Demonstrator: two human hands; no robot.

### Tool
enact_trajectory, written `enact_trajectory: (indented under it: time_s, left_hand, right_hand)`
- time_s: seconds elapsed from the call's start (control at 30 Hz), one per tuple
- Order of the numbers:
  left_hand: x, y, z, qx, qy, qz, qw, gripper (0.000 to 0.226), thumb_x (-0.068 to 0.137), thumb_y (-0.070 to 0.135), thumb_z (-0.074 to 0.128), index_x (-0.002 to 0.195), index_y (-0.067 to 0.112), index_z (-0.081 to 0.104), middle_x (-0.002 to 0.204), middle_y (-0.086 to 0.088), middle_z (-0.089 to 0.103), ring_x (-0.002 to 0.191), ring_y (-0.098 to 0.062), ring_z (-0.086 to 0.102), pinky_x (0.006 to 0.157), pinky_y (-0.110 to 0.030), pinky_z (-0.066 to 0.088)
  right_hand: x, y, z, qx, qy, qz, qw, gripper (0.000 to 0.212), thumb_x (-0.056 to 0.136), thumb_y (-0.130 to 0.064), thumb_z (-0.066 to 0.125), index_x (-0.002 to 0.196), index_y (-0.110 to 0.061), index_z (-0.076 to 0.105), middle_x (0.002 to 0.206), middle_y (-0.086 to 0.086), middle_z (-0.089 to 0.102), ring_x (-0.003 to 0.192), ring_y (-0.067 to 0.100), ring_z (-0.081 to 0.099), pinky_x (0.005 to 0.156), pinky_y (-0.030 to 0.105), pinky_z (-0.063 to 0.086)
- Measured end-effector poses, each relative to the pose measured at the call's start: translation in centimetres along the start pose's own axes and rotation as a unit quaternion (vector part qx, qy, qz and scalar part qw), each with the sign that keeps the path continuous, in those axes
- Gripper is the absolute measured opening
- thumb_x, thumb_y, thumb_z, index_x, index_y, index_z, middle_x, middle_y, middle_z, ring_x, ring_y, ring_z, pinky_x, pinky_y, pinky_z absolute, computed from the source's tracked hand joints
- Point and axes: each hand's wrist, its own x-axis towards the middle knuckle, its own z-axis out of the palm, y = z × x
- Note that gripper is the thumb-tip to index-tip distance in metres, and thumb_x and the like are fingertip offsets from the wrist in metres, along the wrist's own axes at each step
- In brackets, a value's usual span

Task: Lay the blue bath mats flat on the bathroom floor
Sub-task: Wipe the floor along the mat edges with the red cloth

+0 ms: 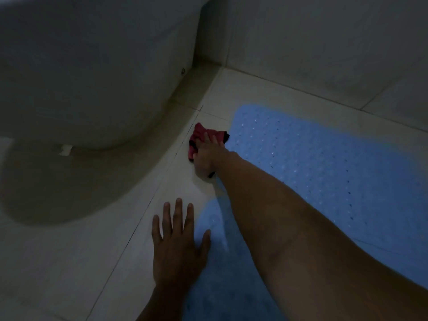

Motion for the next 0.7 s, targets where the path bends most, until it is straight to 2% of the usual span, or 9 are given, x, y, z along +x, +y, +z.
enact_trajectory:
  time_s: [0.1, 0.23, 0.37, 0.53, 0.7]
  left_hand:
    - [0.0, -0.1, -0.1, 0.002, -0.013, 0.0, 1.0, 0.083, 0.098, 0.073, 0.019, 0.161, 0.02, 0.025, 0.171, -0.008, 0.009, 0.158, -0.03, -0.003, 0.124, -0.06, 0.012]
    - [0.2, 0.0, -0.1, -0.005, -0.019, 0.005, 1.0, 0.083, 0.097, 0.075, 0.021, 0.161, 0.022, 0.026, 0.171, -0.006, 0.007, 0.158, -0.029, -0.005, 0.124, -0.061, 0.013]
    - [0.2, -0.3, 0.2, -0.011, -0.009, 0.001, 1.0, 0.083, 0.095, 0.076, 0.027, 0.159, 0.023, 0.028, 0.171, -0.006, 0.01, 0.158, -0.03, 0.002, 0.123, -0.061, 0.016]
    - [0.6, -0.3, 0.7, -0.03, 0.014, 0.004, 0.999, 0.081, 0.095, 0.076, 0.029, 0.158, 0.025, 0.03, 0.171, -0.005, 0.011, 0.158, -0.03, 0.005, 0.122, -0.061, 0.014]
    - [0.6, -0.4, 0.6, -0.024, 0.004, 0.002, 1.0, 0.083, 0.096, 0.075, 0.028, 0.16, 0.023, 0.027, 0.171, -0.006, 0.008, 0.158, -0.03, 0.001, 0.123, -0.061, 0.012]
  right_hand:
    - [1.1, 0.7, -0.4, -0.007, 0.006, 0.001, 1.0, 0.065, 0.105, -0.036, 0.034, 0.161, -0.016, 0.008, 0.168, 0.013, -0.01, 0.154, 0.037, -0.008, 0.122, 0.053, -0.006]
    - [3.4, 2.4, -1.1, -0.024, 0.041, -0.001, 0.999, 0.075, 0.1, -0.032, 0.045, 0.161, -0.02, 0.003, 0.168, 0.013, -0.009, 0.153, 0.039, -0.008, 0.121, 0.056, -0.005]
    - [5.9, 5.1, -2.7, 0.004, 0.067, 0.006, 0.998, 0.063, 0.105, -0.045, 0.03, 0.161, -0.026, 0.008, 0.168, 0.012, -0.005, 0.154, 0.038, -0.005, 0.123, 0.056, -0.004]
    - [8.1, 5.7, -2.3, 0.006, 0.102, 0.054, 0.993, 0.066, 0.104, -0.05, 0.025, 0.161, -0.025, 0.003, 0.168, 0.009, -0.009, 0.154, 0.033, -0.011, 0.123, 0.055, -0.004]
    - [6.4, 5.4, -1.0, -0.023, 0.128, -0.007, 0.991, 0.062, 0.105, -0.039, 0.034, 0.161, -0.023, 0.013, 0.169, 0.012, 0.001, 0.154, 0.036, -0.001, 0.122, 0.055, 0.0]
